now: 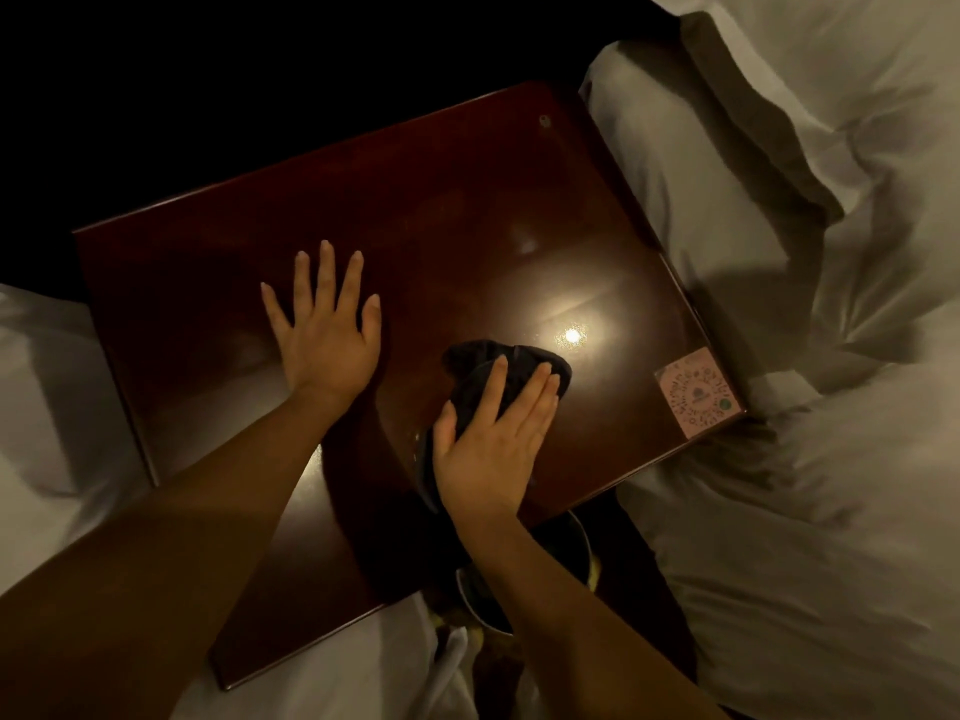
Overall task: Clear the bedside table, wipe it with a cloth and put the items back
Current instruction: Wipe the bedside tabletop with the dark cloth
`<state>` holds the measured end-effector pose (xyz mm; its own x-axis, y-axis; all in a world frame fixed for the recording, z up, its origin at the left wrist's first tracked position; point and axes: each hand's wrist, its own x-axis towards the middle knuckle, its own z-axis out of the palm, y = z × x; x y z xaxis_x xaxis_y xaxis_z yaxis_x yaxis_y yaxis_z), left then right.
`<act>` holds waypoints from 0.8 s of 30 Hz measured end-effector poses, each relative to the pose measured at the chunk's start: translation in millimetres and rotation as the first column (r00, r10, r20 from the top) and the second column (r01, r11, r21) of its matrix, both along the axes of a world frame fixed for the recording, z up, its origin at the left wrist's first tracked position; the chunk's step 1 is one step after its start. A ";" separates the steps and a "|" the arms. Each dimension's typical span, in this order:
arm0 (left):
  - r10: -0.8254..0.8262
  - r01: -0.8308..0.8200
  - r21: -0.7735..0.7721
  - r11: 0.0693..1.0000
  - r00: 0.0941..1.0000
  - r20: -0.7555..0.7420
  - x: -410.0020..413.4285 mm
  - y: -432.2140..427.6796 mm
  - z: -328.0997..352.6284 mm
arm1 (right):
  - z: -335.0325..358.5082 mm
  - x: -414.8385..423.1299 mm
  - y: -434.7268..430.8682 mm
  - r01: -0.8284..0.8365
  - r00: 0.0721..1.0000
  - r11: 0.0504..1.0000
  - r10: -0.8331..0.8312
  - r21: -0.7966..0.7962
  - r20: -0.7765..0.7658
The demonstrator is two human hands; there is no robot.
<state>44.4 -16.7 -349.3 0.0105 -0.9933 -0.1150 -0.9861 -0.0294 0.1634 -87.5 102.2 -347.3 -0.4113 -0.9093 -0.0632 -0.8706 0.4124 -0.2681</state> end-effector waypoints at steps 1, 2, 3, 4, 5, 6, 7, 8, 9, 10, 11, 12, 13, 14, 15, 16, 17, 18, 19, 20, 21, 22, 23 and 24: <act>0.002 -0.002 0.002 1.000 1.000 0.002 -0.5 0.0 0.2 | 0.6 -0.4 -0.8 -0.007 1.000 1.000 0.007 0.002 -0.001; 0.003 -0.003 0.004 1.000 1.000 0.005 -0.8 0.1 0.2 | 1.2 -0.6 -2.7 -0.017 1.000 1.000 0.017 0.002 0.001; 0.004 -0.004 0.003 1.000 1.000 0.009 -1.0 0.1 -0.1 | 1.5 -0.7 -6.0 -0.032 0.999 1.000 0.032 0.001 0.009; 0.004 -0.004 0.000 1.000 1.000 0.012 -0.9 0.1 -0.4 | 1.7 -0.9 -10.8 -0.053 0.998 0.999 0.053 -0.004 0.020; 0.006 -0.006 -0.002 1.000 1.000 0.013 -0.8 0.3 -0.9 | 1.4 -1.0 -17.1 -0.079 0.996 0.997 0.079 -0.012 0.033; 0.007 -0.007 -0.004 1.000 1.000 0.014 -0.4 0.3 -1.3 | 0.6 -1.2 -25.2 -0.104 0.993 0.994 0.104 -0.022 0.047; 0.007 -0.007 -0.009 1.000 1.000 0.017 -0.3 0.4 -1.7 | -0.4 -1.4 -34.2 -0.122 0.991 0.992 0.123 -0.035 0.059; 0.005 -0.005 -0.013 1.000 1.000 0.021 -0.2 0.5 -2.3 | -1.1 -1.3 -43.4 -0.132 0.988 0.990 0.135 -0.046 0.070; 0.002 -0.002 -0.014 1.000 1.000 0.024 0.1 0.3 -2.9 | -1.1 -1.5 -52.0 -0.140 0.987 0.989 0.144 -0.054 0.077; 0.001 -0.001 -0.013 1.000 1.000 0.026 0.6 0.3 -3.6 | -0.9 -2.1 -60.0 -0.153 0.984 0.986 0.157 -0.060 0.078; 0.003 -0.003 -0.013 1.000 1.000 0.026 1.4 0.2 -4.3 | -1.0 -3.1 -68.1 -0.177 0.981 0.982 0.181 -0.064 0.070; 0.004 -0.004 -0.016 1.000 1.000 0.026 1.9 0.1 -4.8 | -1.2 -4.6 -76.8 -0.208 0.976 0.976 0.212 -0.066 0.059; 0.002 -0.002 -0.020 1.000 1.000 0.025 2.4 -0.1 -5.3 | -1.7 -6.9 -86.3 -0.236 0.969 0.970 0.239 -0.062 0.053; -0.001 0.002 -0.020 1.000 1.000 0.020 2.8 -0.5 -5.9 | -2.1 -9.9 -96.4 -0.257 0.964 0.965 0.261 -0.059 0.055; -0.003 0.003 -0.019 1.000 1.000 0.014 3.0 -0.7 -6.5 | -2.1 -13.3 -107.5 -0.275 0.959 0.959 0.279 -0.060 0.059; -0.002 0.002 -0.022 1.000 1.000 0.012 3.3 -0.7 -7.1 | -2.2 -16.8 -119.6 -0.296 0.952 0.953 0.300 -0.069 0.061; 0.002 -0.001 -0.030 1.000 1.000 0.015 3.6 -0.6 -7.8 | -2.1 -19.4 -132.7 -0.319 0.944 0.944 0.324 -0.081 0.059; 0.004 -0.003 -0.045 0.999 1.000 0.019 3.6 -0.2 -8.2 | -1.9 -22.6 -145.9 -0.342 0.936 0.936 0.347 -0.088 0.060; 0.004 -0.003 -0.060 0.998 1.000 0.021 3.6 0.5 -8.2 | -1.7 -27.2 -158.9 -0.365 0.927 0.927 0.371 -0.087 0.062; 0.002 0.000 -0.069 0.998 1.000 0.023 3.8 1.5 -8.4 | -2.4 -32.4 -171.2 -0.394 0.915 0.916 0.398 -0.079 0.057; -0.003 0.005 -0.074 0.997 1.000 0.021 3.2 1.0 -7.7 | -1.8 -39.3 -183.0 -0.426 0.902 0.902 0.429 -0.068 0.047; -0.007 0.008 -0.076 0.997 1.000 0.017 2.5 0.4 -6.9 | -0.9 -46.6 -193.0 -0.461 0.885 0.886 0.463 -0.056 0.041; -0.005 0.007 -0.079 0.997 1.000 0.015 2.6 0.3 -6.8 | -0.8 -53.0 -200.6 -0.494 0.867 0.868 0.496 -0.047 0.044; -0.004 0.005 -0.079 0.997 1.000 0.015 2.7 0.1 -6.7 | -0.5 -58.8 -206.0 -0.521 0.851 0.853 0.523 -0.046 0.049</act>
